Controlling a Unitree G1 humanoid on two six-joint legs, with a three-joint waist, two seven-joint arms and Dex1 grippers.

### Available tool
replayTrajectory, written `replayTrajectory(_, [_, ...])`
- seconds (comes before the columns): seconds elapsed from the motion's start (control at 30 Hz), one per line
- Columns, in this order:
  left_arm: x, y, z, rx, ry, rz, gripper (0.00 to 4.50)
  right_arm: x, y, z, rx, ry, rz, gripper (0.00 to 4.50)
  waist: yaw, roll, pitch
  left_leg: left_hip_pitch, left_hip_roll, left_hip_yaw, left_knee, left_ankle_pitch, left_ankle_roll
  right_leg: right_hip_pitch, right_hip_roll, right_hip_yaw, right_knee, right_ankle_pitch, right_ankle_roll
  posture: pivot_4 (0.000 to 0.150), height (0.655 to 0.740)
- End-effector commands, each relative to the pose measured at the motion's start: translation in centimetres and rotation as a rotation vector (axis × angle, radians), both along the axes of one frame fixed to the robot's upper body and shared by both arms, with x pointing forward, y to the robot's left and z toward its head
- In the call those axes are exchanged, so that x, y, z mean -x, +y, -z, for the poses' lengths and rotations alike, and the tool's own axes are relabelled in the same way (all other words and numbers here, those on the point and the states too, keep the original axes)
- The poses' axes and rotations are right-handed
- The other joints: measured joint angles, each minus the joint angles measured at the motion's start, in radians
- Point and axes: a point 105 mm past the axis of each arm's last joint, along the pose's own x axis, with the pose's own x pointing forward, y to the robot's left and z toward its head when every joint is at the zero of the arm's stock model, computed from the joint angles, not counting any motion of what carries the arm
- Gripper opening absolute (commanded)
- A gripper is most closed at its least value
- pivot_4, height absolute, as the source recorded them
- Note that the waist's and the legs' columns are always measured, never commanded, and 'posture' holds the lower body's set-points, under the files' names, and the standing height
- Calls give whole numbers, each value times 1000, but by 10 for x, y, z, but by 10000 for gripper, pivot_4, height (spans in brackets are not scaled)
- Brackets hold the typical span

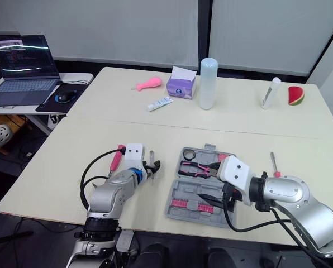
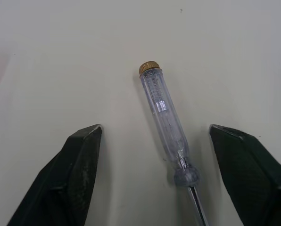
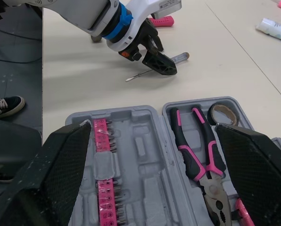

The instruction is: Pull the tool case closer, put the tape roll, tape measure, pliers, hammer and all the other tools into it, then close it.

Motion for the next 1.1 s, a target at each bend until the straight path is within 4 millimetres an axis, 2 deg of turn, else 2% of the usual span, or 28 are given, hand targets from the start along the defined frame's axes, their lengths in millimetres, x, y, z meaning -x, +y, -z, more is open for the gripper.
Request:
replayTrajectory(0.03, [8,-16,12,16,57,48,24564,3,0,-11,-4,-34,-16,45000,0,0,0,0,0,0,0,0,0,0,0,0,0,0,0,1500,7161])
replayTrajectory(0.3, [15,-12,16,14,89,60,1967,6,-3,-12,1,-15,-16,45000,3,0,0,-2,0,0,1,0,0,0,-1,-1,-1,0,0,1500,7161])
replayTrajectory(0.5, [26,-15,1,29,50,76,1843,8,-8,-13,7,1,-22,45000,3,0,0,-3,0,0,1,0,0,0,-1,-1,-1,0,0,1500,7161])
replayTrajectory(0.77, [54,-20,-15,45,36,82,1843,11,-10,-15,15,32,-79,45000,0,-1,0,-3,0,0,1,0,0,0,0,-1,-1,0,0,1500,7161])
replayTrajectory(0.93, [69,-20,-10,34,55,98,1843,10,-10,-12,28,50,-122,45000,0,-1,0,-3,0,0,1,0,0,0,0,-1,-2,0,0,1500,7161])
replayTrajectory(1.1, [73,-15,0,32,86,84,1843,7,-13,-11,35,51,-135,45000,0,-1,0,-3,0,0,1,0,0,0,0,-1,-2,0,0,1500,7161])
